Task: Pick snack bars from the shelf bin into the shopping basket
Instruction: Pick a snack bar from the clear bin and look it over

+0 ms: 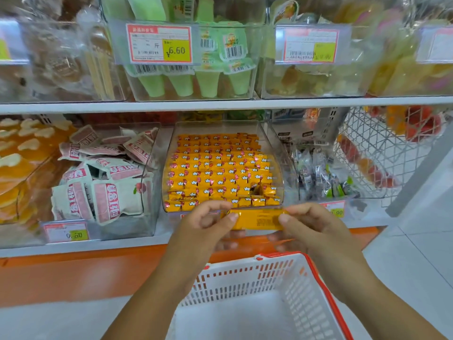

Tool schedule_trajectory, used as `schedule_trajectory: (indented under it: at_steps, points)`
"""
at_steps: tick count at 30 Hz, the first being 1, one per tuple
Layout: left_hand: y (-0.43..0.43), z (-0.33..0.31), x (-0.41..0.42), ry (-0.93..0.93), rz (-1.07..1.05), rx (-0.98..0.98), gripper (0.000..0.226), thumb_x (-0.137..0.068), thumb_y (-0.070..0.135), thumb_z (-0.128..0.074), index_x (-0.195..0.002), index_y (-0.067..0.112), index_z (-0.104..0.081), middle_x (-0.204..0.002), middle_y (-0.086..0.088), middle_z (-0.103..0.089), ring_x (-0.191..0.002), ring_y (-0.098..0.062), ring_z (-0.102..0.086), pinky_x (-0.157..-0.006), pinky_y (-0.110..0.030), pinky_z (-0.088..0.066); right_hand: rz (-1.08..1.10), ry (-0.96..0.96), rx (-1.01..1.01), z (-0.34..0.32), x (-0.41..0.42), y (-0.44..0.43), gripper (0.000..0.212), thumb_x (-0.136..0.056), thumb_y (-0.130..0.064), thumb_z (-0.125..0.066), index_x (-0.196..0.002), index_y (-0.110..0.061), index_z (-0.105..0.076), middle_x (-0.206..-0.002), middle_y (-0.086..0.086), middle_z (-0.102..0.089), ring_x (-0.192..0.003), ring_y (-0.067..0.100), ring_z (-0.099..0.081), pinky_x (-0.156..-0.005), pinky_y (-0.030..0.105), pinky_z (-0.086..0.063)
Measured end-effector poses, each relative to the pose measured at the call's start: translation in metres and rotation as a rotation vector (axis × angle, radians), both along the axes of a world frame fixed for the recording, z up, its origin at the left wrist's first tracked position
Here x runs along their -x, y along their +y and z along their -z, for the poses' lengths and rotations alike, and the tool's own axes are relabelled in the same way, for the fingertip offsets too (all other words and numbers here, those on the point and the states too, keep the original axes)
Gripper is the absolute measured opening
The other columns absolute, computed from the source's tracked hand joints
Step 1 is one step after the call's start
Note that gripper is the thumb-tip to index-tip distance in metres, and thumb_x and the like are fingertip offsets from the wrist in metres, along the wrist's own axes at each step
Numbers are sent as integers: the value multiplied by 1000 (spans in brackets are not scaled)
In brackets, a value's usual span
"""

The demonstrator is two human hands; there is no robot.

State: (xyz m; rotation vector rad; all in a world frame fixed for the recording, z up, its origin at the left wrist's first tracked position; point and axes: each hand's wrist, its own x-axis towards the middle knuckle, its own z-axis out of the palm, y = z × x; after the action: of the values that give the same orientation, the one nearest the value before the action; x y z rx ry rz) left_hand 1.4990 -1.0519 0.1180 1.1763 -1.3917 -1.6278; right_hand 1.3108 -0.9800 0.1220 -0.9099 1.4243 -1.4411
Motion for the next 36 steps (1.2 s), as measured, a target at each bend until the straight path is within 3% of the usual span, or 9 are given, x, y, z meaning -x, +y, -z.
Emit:
schedule_trajectory:
  at_steps: [4,7,15,20,23,26,29,32,36]
  points:
    - [0,5,-6,15,18,-70,27,-72,26,-77,-99,30,-76,-106,1,-76,-87,-23,-75,-85,-41,-59,-63,-185,-5,11,13,0,69,-31,-44,-99,-85,-10,-74,-87,16,-73,-77,38,-73,-66,29,-59]
    - [-1,3,-9,45,55,-79,28,-80,14,-72,-105,26,-73,-103,2,-77,-88,-20,-75,-79,-31,-61,-90,-286,-6,11,23,-2,74,-25,-36,-101,-88,-4,-76,-89,22,-72,-77,36,-73,-64,28,-60]
    - [-2,-8,-13,-84,112,73,32,-96,11,-56,-112,37,-65,-94,17,-76,-84,-6,-74,-68,-7,-51,-162,-326,2,13,27,-11,65,-34,-33,-100,-89,-6,-78,-95,24,-73,-83,36,-74,-66,28,-60]
    - [-9,-6,-8,16,53,40,29,-92,11,-59,-115,26,-69,-100,3,-77,-92,-18,-74,-83,-29,-59,-170,-361,-11,10,25,-18,37,-58,-18,-82,-92,-3,-76,-105,27,-70,-91,40,-72,-67,26,-60]
    - [-13,-6,-10,129,75,-40,38,-80,13,-64,-117,22,-68,-103,-5,-76,-97,-23,-73,-86,-30,-58,-193,-389,8,9,27,-22,57,-58,-16,-86,-110,1,-70,-113,27,-68,-98,38,-70,-74,29,-60]
    - [-16,-7,-13,166,128,-47,41,-85,-1,-60,-119,21,-65,-103,-12,-76,-100,-25,-72,-88,-30,-57,-176,-402,13,6,29,-24,60,-62,-7,-72,-120,0,-65,-112,30,-67,-94,37,-72,-72,27,-60]
    - [-17,-6,-11,160,47,3,35,-74,9,-65,-107,22,-70,-91,-12,-77,-91,-26,-75,-75,-28,-61,-171,-374,13,6,28,-27,61,-56,-17,-85,-114,-2,-69,-97,31,-69,-83,34,-74,-63,26,-60]
    - [-18,-4,-9,137,-38,27,19,-67,21,-69,-83,22,-78,-87,-6,-77,-87,-25,-75,-74,-28,-61,-170,-328,25,8,26,-28,55,-39,-39,-98,-82,-10,-76,-83,23,-72,-84,34,-74,-64,26,-60]
    - [-17,-3,-5,150,-114,37,9,-72,23,-67,-64,21,-71,-78,5,-74,-81,-16,-75,-87,-34,-53,-161,-281,48,16,23,-31,49,-42,-47,-96,-73,-16,-75,-98,14,-74,-95,28,-72,-78,28,-58]
